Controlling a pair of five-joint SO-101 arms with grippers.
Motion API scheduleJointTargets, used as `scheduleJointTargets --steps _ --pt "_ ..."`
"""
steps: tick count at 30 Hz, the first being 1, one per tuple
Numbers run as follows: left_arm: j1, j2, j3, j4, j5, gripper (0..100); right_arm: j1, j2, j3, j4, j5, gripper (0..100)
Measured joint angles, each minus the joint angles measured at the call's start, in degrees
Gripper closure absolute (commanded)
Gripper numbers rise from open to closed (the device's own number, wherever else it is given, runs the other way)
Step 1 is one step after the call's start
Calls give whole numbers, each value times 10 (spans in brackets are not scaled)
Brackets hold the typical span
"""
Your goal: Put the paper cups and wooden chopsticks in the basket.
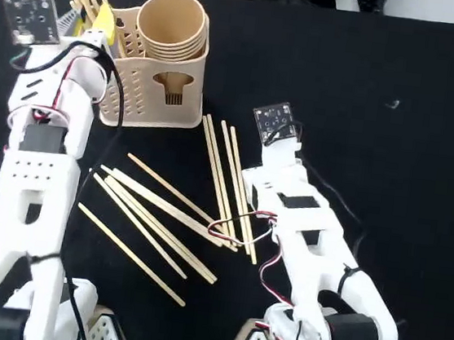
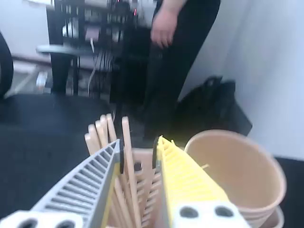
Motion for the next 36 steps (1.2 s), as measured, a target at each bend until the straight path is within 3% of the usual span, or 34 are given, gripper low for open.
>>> scheduleJointTargets --steps 6,14,17,20,25,30,36 --pt "-1 -64 -5 81 0 867 0 0 0 0 0 969" --pt "-1 -229 -21 368 -7 866 0 0 0 0 0 969" --pt "-2 -285 3 469 -54 865 0 0 0 0 0 969" --pt "-6 -313 57 516 -99 830 0 0 0 0 0 969" --pt "-88 -319 197 513 -108 699 0 0 0 -1 0 969" --pt "-178 -322 315 419 -35 734 0 0 0 -1 0 936" --pt "-195 -324 424 313 14 756 -7 1 -11 69 0 812"
